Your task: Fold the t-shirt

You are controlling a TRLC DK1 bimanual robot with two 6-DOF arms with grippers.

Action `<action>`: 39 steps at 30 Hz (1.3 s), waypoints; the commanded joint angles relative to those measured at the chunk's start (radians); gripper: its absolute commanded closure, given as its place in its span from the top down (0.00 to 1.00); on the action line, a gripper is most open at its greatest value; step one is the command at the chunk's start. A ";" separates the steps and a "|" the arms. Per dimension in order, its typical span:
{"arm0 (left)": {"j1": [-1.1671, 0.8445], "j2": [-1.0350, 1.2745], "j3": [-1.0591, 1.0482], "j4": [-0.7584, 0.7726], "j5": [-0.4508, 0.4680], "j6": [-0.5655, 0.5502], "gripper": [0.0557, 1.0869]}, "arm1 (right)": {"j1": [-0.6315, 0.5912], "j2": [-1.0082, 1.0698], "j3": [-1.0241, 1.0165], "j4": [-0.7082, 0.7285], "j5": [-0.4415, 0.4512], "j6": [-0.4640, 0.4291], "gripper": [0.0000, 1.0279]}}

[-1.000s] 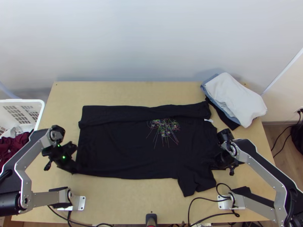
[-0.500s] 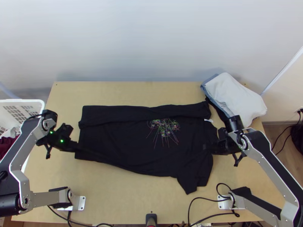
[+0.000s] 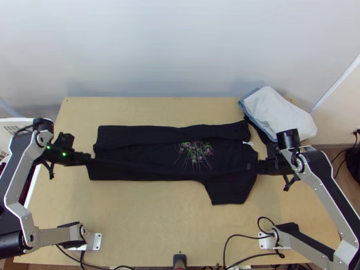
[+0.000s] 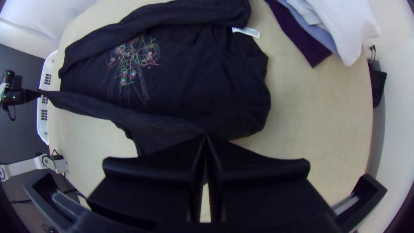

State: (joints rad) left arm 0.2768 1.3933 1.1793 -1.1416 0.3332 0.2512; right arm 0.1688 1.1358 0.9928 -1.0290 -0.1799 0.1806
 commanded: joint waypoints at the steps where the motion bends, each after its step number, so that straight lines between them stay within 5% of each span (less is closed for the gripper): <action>1: -0.011 -0.022 0.077 -0.007 0.021 -0.056 0.04 | -0.003 -0.007 0.047 0.014 0.007 -0.018 0.03; 23: -0.073 0.346 0.396 0.085 0.009 -0.168 0.04 | -0.018 0.374 0.349 0.219 0.056 -0.007 0.03; 39: -0.074 0.585 0.560 0.118 -0.011 -0.196 0.04 | -0.043 0.723 0.610 0.244 0.117 -0.016 0.03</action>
State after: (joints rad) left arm 0.1982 1.9385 1.7054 -1.0267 0.3290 0.0776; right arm 0.1303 1.8187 1.5593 -0.7902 -0.0818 0.1764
